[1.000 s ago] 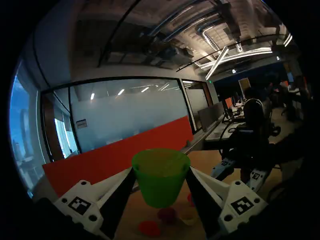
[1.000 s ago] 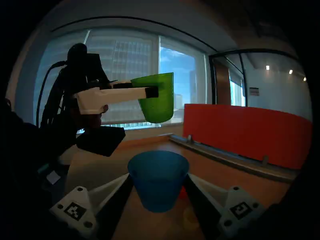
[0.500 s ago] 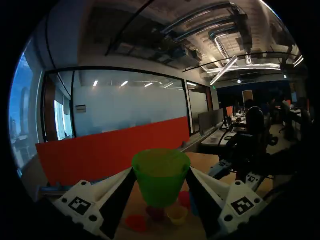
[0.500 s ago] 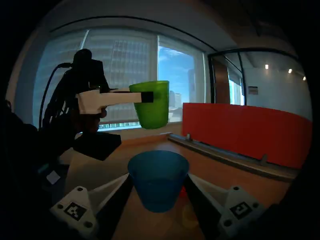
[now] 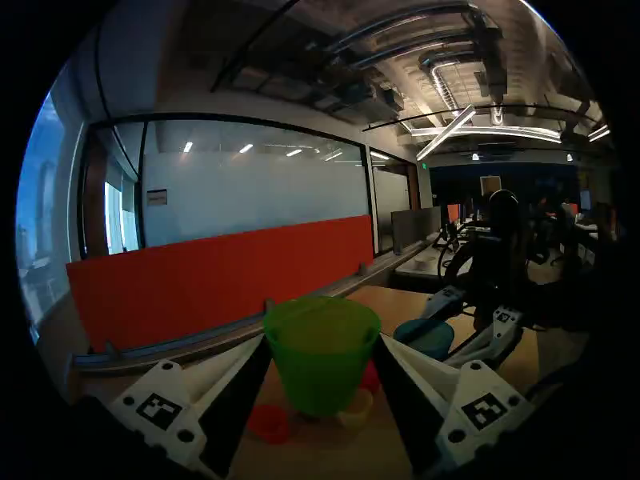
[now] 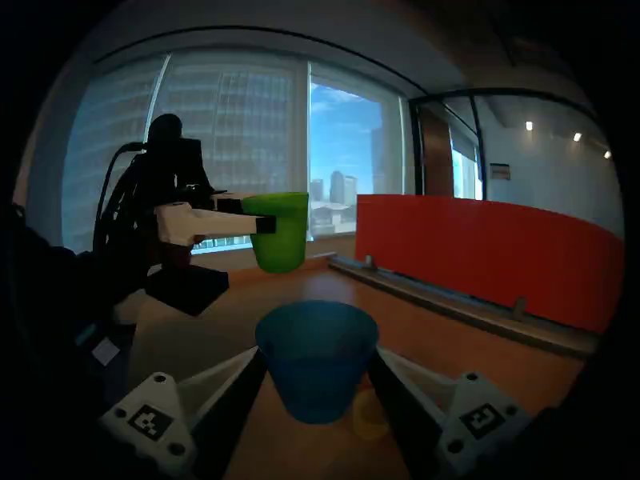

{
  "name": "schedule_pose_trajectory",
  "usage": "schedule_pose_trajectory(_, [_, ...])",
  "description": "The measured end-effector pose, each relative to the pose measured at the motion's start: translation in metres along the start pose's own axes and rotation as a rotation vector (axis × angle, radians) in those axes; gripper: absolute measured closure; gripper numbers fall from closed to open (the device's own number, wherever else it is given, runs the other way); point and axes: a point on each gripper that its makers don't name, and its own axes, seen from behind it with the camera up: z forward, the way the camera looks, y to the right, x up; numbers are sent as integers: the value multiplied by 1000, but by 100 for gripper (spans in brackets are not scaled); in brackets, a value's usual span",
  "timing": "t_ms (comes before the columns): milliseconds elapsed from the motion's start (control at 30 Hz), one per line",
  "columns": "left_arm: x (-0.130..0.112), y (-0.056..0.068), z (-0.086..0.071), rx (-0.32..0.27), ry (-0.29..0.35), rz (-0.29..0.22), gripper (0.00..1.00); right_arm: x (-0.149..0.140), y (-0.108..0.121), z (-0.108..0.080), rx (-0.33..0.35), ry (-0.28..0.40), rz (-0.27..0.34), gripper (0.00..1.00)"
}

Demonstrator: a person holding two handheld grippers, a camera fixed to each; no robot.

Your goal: Pour water

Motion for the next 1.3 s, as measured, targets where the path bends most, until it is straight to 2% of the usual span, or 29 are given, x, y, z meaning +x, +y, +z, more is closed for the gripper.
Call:
schedule_pose_trajectory(100, [-11, -3, -2, -6, -20, -2, 15, -5, 5, -6, -10, -18, 2, 13])
schedule_pose_trajectory(400, [-41, -2, -6, -43, -64, -7, 15, -22, 19, -23, -36, -70, 10, 12])
schedule_pose_trajectory(700, [-85, -1, 1, -62, -149, -5, 15, -50, 25, -30, -38, -144, 9, 12])
schedule_pose_trajectory(900, [-112, 1, 5, -81, -217, -2, 15, -66, 30, -33, -46, -197, 10, 12])
schedule_pose_trajectory(1100, [-143, 13, 9, -123, -306, 19, 15, -82, 35, -35, -41, -265, 10, 12])
schedule_pose_trajectory(1300, [-174, 17, 14, -138, -394, 41, 15, -99, 36, -34, -28, -322, 14, 12])
